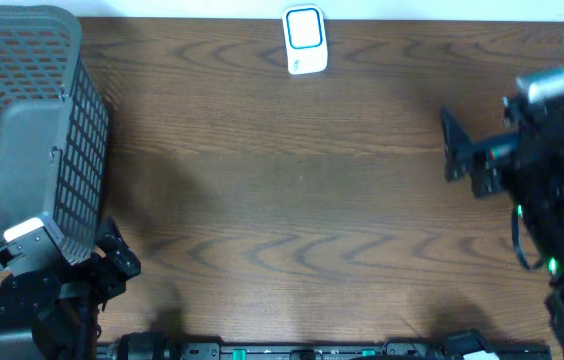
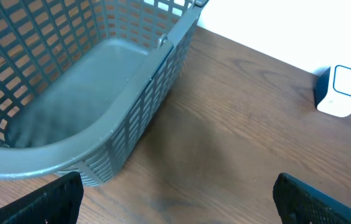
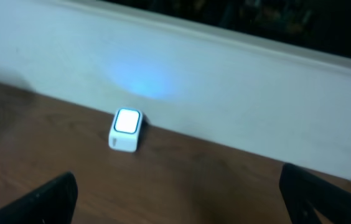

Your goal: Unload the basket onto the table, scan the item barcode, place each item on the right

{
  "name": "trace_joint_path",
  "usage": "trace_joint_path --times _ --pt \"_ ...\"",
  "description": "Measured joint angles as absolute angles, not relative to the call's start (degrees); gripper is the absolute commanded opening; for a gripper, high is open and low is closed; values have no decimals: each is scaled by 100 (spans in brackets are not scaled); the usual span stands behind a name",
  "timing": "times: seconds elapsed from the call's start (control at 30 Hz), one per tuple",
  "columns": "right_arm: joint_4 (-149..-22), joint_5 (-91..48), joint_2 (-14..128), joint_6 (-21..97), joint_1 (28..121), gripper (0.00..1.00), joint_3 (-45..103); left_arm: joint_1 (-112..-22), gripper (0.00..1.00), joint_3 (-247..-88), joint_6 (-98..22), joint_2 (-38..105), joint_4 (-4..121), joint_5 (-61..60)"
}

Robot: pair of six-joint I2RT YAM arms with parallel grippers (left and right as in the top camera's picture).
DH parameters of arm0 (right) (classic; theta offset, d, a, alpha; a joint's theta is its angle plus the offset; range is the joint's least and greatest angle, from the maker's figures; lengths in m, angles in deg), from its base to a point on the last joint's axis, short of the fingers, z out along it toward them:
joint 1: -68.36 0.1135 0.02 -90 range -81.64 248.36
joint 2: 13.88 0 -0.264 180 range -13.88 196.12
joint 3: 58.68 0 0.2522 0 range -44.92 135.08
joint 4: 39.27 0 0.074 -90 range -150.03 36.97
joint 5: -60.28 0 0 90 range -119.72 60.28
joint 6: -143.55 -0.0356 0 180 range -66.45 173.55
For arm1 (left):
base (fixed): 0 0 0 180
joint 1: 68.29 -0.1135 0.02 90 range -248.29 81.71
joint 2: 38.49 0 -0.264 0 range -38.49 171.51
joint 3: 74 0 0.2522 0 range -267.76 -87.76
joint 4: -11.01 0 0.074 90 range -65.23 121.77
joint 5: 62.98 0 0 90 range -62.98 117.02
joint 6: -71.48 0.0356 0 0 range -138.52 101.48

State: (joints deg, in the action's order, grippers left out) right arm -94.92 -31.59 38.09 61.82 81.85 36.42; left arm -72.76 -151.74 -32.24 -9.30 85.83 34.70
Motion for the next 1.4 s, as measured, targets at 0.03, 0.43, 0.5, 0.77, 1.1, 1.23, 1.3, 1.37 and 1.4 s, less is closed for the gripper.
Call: trace_joint_path --times 0.03,0.43,0.5,0.77,1.1,1.23,1.3,1.37,1.4 --pt "-9405 -3153 3588 6187 8133 99 3390 -7276 98 -15174 -3224 -930 8585 3468" --pt "-8465 -3076 1020 6204 7698 99 829 -7276 98 -15174 -3224 -930 8585 3468" --pt "-8428 -3076 700 6204 7600 99 518 -7276 98 -15174 -3224 -930 8587 3468" --pt "-7278 -3076 -460 6217 7237 99 -769 -7276 98 -15174 -3224 -930 8585 3470" --pt "-5554 -3076 -1317 6130 7119 99 -2439 -7276 98 -15174 -3224 -930 8585 3468" --pt "-4918 -3076 -1317 6023 7103 99 -3092 -7276 98 -15174 -3224 -930 8585 3470" --pt "-4690 -3074 -1319 6001 7073 99 -3420 -7276 98 -15174 -3224 -930 8585 3470" --pt "-4585 -3076 -1319 5984 7044 99 -3776 -7276 98 -15174 -3224 -930 8583 3470" --pt "-4570 -3076 -1319 5981 7038 99 -3881 -7276 98 -15174 -3224 -930 8585 3468"
